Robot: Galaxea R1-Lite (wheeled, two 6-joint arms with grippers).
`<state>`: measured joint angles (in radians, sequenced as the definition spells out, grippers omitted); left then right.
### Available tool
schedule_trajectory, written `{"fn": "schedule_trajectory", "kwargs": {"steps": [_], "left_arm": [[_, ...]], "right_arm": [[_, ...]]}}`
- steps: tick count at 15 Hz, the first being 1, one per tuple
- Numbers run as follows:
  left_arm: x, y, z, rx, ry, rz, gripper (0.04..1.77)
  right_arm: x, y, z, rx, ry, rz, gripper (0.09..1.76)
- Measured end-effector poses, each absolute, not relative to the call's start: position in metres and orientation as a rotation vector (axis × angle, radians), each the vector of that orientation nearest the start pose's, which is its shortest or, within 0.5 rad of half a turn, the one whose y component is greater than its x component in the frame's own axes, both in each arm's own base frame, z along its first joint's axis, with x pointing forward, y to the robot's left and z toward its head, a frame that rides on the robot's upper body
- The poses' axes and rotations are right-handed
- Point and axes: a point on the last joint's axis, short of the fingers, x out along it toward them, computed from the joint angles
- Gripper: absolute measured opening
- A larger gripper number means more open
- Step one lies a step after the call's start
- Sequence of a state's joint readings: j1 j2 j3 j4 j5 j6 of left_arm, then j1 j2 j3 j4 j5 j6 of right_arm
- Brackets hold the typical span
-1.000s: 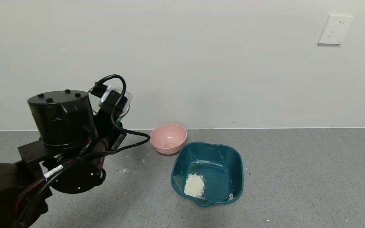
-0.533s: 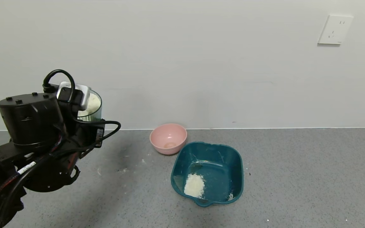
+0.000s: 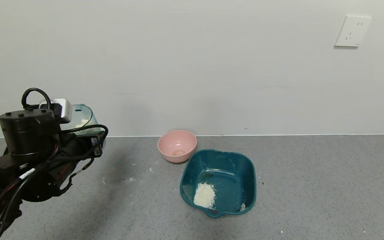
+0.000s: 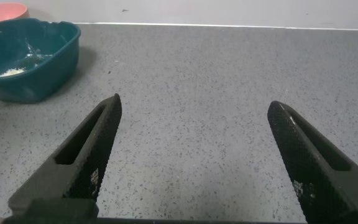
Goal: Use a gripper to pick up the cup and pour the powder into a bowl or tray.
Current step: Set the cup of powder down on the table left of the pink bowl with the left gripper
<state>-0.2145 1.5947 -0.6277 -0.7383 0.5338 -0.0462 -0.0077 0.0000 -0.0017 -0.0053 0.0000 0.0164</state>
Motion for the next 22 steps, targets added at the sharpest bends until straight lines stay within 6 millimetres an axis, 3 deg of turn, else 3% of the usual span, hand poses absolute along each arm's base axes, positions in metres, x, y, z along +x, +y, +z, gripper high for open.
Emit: {"fn": "schedule_trajectory", "kwargs": {"steps": [4, 12, 16, 22], "left_arm": [[0.275, -0.046, 0.160, -0.002, 0.247, 0.338, 1.28], [0.311, -0.055, 0.103, -0.002, 0.279, 0.341, 1.28], [0.314, -0.057, 0.074, 0.033, 0.362, 0.331, 1.28], [0.316, -0.058, 0.053, 0.054, 0.430, 0.316, 1.28]], "right_arm": [[-0.023, 0.000, 0.076, 0.017, -0.007, -0.008, 1.71], [-0.023, 0.000, 0.077, 0.017, -0.008, -0.008, 1.71], [-0.023, 0.000, 0.077, 0.017, -0.008, -0.008, 1.71], [-0.023, 0.000, 0.077, 0.017, -0.008, -0.008, 1.71]]}}
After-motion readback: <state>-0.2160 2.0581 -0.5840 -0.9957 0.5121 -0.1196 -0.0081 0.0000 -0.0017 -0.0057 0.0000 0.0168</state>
